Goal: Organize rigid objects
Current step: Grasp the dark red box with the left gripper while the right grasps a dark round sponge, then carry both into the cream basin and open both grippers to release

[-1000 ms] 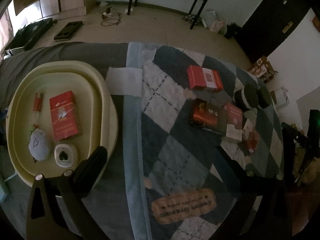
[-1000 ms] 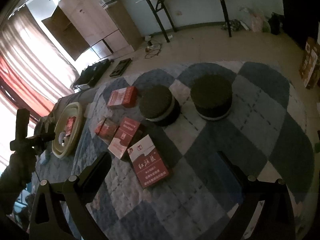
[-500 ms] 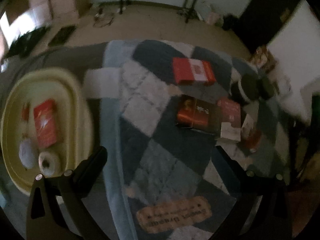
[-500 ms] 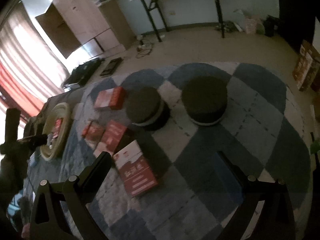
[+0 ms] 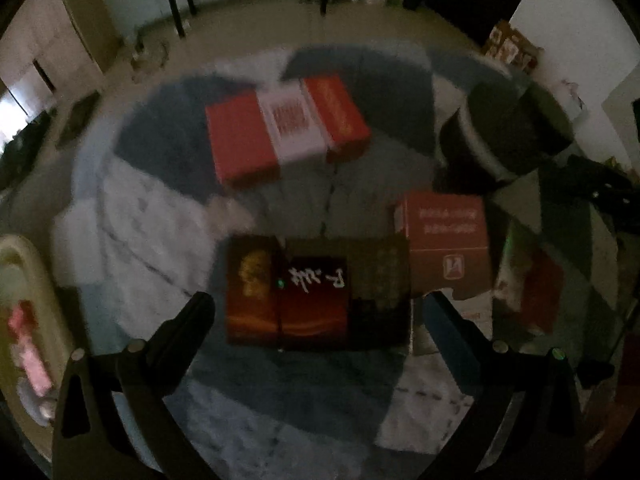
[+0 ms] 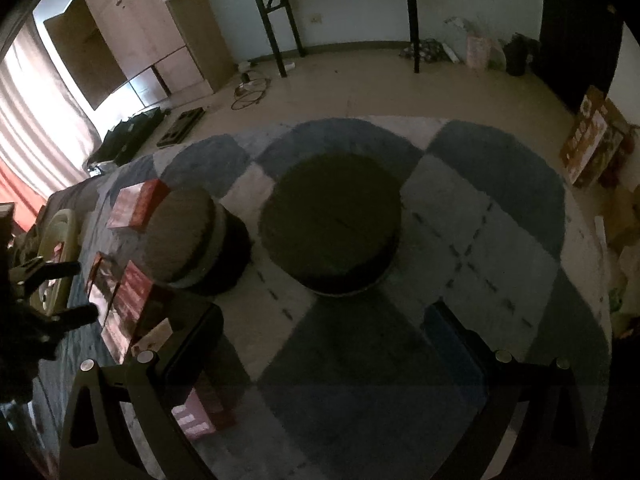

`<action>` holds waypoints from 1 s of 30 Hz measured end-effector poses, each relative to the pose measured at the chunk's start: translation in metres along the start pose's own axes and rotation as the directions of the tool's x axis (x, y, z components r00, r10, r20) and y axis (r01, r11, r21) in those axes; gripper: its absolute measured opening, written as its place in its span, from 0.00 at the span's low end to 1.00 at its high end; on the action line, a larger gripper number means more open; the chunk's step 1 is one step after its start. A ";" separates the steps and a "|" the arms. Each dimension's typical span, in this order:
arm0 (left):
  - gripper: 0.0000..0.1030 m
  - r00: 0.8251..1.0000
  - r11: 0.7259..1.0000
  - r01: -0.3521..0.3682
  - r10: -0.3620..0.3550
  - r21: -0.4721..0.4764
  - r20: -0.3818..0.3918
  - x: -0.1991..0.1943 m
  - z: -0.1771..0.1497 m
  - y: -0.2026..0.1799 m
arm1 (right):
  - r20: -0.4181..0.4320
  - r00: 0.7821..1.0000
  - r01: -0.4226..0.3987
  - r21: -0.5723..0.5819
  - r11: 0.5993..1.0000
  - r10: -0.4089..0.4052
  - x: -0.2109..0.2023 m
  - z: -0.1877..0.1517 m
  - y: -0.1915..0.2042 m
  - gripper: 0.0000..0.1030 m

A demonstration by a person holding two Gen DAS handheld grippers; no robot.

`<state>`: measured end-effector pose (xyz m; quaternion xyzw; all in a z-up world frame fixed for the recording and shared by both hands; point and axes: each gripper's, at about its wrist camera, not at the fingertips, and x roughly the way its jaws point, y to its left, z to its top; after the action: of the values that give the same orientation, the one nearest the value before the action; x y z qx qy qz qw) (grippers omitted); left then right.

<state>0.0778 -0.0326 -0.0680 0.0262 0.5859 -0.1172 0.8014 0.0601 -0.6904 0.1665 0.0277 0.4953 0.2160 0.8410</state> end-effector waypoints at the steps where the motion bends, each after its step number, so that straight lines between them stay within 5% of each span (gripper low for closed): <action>1: 1.00 0.999 0.999 0.032 -0.032 -0.025 -0.009 0.004 -0.002 0.004 | -0.002 1.000 -0.002 0.002 1.000 0.002 0.002 -0.001 -0.002 1.00; 9: 1.00 0.999 0.994 0.040 -0.040 -0.099 -0.002 0.005 -0.007 0.044 | 0.041 0.999 -0.003 -0.045 0.999 0.005 0.005 0.004 -0.006 1.00; 15: 1.00 0.998 0.997 -0.061 0.061 -0.036 0.012 0.010 -0.007 0.019 | 0.071 0.997 0.021 -0.118 0.993 -0.012 0.014 0.009 0.004 1.00; 19: 1.00 1.000 0.995 -0.021 0.024 -0.100 0.019 0.008 -0.005 0.028 | 0.084 0.996 0.046 -0.153 0.987 -0.034 0.027 0.012 0.010 1.00; 25: 0.87 0.996 0.982 0.009 0.009 -0.186 0.091 0.000 -0.012 0.041 | 0.101 0.993 0.080 -0.188 0.979 -0.062 0.049 0.018 0.011 0.99; 26: 0.87 0.995 0.983 0.010 0.008 -0.185 0.097 0.001 -0.013 0.042 | 0.107 0.992 0.087 -0.198 0.976 -0.067 0.052 0.020 0.013 0.97; 28: 0.87 0.993 0.982 0.019 0.004 -0.190 0.116 -0.002 -0.016 0.042 | 0.129 0.990 0.081 -0.236 0.968 -0.052 0.056 0.021 0.016 0.66; 30: 0.87 0.988 0.981 0.039 -0.010 -0.190 0.152 -0.012 -0.024 0.046 | 0.126 0.991 0.078 -0.255 0.964 -0.047 0.058 0.022 0.019 0.65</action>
<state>0.0619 0.0179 -0.0686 -0.0675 0.5326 -0.0716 0.8406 0.0966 -0.6469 0.1349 -0.0855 0.4126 0.2500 0.8718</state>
